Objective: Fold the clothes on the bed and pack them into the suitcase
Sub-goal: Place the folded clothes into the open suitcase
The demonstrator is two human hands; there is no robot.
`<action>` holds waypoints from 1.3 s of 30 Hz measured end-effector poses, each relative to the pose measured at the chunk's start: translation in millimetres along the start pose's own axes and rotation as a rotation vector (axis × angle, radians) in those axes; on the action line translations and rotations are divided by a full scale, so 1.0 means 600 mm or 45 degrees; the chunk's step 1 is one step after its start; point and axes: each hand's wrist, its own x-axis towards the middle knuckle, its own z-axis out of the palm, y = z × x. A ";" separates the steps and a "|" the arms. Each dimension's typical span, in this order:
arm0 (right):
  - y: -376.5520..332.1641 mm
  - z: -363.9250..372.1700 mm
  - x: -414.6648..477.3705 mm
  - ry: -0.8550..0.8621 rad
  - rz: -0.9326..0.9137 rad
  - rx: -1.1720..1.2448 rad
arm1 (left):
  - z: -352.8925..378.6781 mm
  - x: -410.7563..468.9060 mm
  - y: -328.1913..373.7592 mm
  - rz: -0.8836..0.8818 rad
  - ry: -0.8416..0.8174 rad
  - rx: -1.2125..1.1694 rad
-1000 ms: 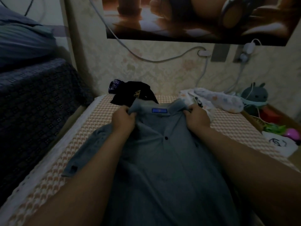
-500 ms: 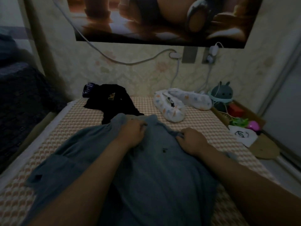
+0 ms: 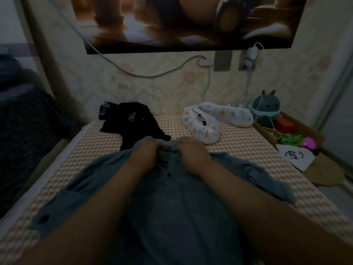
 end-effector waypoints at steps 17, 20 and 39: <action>0.033 0.082 0.053 -0.045 0.125 -0.004 | -0.008 0.100 -0.026 0.019 0.221 0.013; 0.038 0.076 0.047 0.134 0.261 0.270 | 0.000 0.104 -0.024 -0.138 0.410 -0.598; -0.036 0.022 0.001 -0.343 0.098 0.216 | 0.000 -0.110 -0.061 0.061 -0.030 -0.186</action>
